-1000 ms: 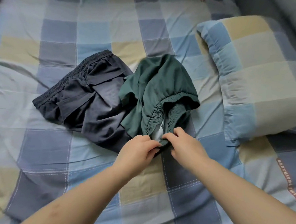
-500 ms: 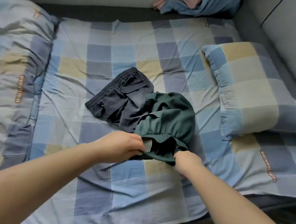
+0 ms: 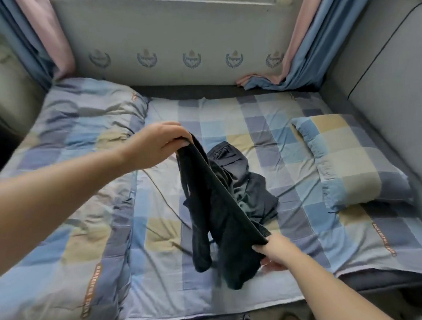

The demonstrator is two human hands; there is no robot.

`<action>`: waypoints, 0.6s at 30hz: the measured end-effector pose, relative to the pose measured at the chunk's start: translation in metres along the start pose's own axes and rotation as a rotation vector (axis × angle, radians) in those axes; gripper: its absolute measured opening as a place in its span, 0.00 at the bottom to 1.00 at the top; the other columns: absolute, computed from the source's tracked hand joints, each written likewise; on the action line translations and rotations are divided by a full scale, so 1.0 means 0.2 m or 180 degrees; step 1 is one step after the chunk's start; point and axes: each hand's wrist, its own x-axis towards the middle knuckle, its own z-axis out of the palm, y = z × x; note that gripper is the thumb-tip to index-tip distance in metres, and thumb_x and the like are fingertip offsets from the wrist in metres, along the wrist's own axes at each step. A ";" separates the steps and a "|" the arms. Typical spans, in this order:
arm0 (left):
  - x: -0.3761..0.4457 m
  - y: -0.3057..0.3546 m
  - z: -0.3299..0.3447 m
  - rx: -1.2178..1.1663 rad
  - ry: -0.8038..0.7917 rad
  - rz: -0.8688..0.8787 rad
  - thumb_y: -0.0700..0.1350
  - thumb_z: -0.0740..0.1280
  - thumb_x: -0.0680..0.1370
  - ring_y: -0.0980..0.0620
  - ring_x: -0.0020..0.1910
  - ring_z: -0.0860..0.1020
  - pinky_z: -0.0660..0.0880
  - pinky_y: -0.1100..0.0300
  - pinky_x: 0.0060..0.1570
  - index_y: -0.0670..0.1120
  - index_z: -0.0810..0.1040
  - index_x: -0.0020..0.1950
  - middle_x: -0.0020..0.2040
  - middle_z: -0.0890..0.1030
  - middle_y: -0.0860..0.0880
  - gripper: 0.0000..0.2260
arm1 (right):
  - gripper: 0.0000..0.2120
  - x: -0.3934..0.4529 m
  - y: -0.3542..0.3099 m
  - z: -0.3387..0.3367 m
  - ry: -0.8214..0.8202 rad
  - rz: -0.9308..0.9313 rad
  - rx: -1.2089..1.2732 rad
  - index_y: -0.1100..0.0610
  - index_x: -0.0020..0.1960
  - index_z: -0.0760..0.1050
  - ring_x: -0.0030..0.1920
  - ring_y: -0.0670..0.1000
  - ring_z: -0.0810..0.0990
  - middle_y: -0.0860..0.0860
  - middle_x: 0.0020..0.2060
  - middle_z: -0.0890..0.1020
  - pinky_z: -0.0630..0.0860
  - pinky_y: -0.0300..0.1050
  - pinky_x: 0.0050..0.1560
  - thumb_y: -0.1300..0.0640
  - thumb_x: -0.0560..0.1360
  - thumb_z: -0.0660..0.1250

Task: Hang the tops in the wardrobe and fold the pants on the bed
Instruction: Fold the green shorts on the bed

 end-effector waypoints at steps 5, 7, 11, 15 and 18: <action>-0.25 -0.08 -0.42 0.0453 -0.0075 -0.0251 0.36 0.64 0.78 0.39 0.49 0.78 0.75 0.46 0.51 0.39 0.81 0.54 0.48 0.80 0.42 0.08 | 0.10 -0.29 -0.22 -0.13 0.0446 -0.0249 -0.1519 0.51 0.43 0.74 0.34 0.49 0.84 0.50 0.41 0.83 0.78 0.41 0.33 0.45 0.73 0.67; -0.34 -0.08 -0.52 0.0533 -0.0141 -0.0441 0.36 0.64 0.78 0.42 0.52 0.78 0.74 0.51 0.54 0.43 0.82 0.56 0.50 0.80 0.44 0.10 | 0.14 -0.39 -0.36 -0.21 0.0833 -0.0412 -0.2311 0.53 0.42 0.74 0.40 0.51 0.83 0.50 0.41 0.84 0.78 0.43 0.41 0.41 0.73 0.66; -0.50 -0.09 -0.71 0.0968 -0.0345 -0.0732 0.37 0.63 0.79 0.45 0.55 0.77 0.69 0.61 0.53 0.47 0.82 0.57 0.56 0.79 0.48 0.12 | 0.11 -0.57 -0.67 -0.40 0.1425 -0.1048 -0.2817 0.52 0.44 0.76 0.45 0.53 0.81 0.51 0.41 0.82 0.78 0.45 0.44 0.43 0.75 0.66; -0.62 -0.07 -0.87 0.1486 -0.0534 -0.0936 0.45 0.62 0.80 0.45 0.53 0.77 0.72 0.54 0.54 0.47 0.80 0.59 0.55 0.78 0.48 0.11 | 0.04 -0.72 -0.88 -0.55 0.1903 -0.1739 -0.3146 0.47 0.47 0.77 0.45 0.51 0.78 0.47 0.41 0.80 0.74 0.44 0.39 0.49 0.76 0.65; -0.66 -0.03 -0.93 0.1794 -0.0522 -0.1054 0.51 0.62 0.79 0.47 0.50 0.78 0.74 0.54 0.51 0.47 0.81 0.54 0.52 0.80 0.49 0.11 | 0.06 -0.79 -0.97 -0.61 0.2203 -0.1910 -0.3266 0.47 0.48 0.78 0.44 0.52 0.77 0.47 0.40 0.79 0.74 0.44 0.39 0.46 0.76 0.65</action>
